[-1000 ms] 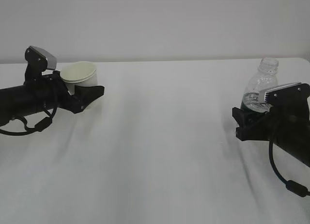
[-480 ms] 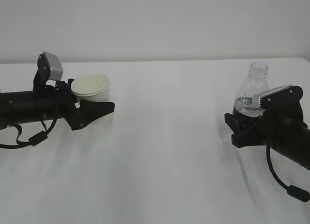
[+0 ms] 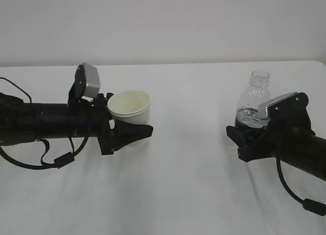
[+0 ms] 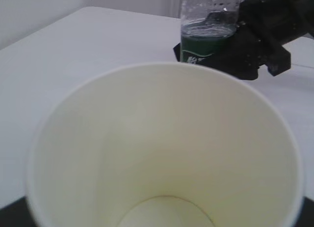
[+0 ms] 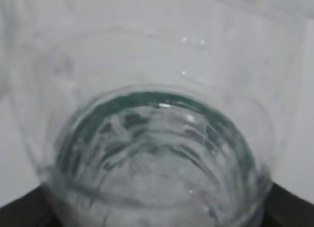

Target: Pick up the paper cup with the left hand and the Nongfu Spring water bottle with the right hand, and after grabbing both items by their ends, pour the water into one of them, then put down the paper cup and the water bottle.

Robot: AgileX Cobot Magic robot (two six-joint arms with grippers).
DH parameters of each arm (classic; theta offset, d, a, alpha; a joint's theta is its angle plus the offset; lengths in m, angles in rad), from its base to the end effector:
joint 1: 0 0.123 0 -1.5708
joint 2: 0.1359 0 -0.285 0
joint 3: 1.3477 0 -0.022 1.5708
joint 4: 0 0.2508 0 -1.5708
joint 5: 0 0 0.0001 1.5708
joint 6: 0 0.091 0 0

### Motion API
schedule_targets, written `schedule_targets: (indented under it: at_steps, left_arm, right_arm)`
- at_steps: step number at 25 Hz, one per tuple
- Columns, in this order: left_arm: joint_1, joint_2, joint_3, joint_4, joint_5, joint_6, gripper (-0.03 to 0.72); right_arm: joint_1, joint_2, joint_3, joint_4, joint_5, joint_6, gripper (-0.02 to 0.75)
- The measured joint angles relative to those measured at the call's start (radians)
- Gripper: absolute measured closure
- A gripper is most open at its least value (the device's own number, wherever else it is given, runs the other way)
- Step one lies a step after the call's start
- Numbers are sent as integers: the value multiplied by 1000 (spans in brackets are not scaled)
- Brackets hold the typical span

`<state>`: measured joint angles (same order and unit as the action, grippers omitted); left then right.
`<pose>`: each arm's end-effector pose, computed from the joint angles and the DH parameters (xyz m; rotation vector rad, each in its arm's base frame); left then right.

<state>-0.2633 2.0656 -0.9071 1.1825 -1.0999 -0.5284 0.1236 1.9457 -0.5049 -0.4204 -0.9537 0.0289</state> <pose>0.3225 -0.1646 0.1219 1.0983 1.5669 -0.9288 0.2864 0.0661 0.0945 -0.5556 1.9192 0.2767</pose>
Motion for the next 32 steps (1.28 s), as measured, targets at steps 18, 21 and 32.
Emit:
schedule_targets:
  at_steps: [18, 21, 32]
  left_arm:
    - [-47, 0, 0, -2, 14, -1, 157]
    - [-47, 0, 0, -2, 14, -1, 157]
    - [-74, 0, 0, -2, 14, -2, 158]
  right_arm:
    - [2, -101, -109, -168, 144, 122, 246]
    - [10, -110, -124, -204, 176, 131, 246]
    - [91, -110, -221, -260, 303, 134, 246]
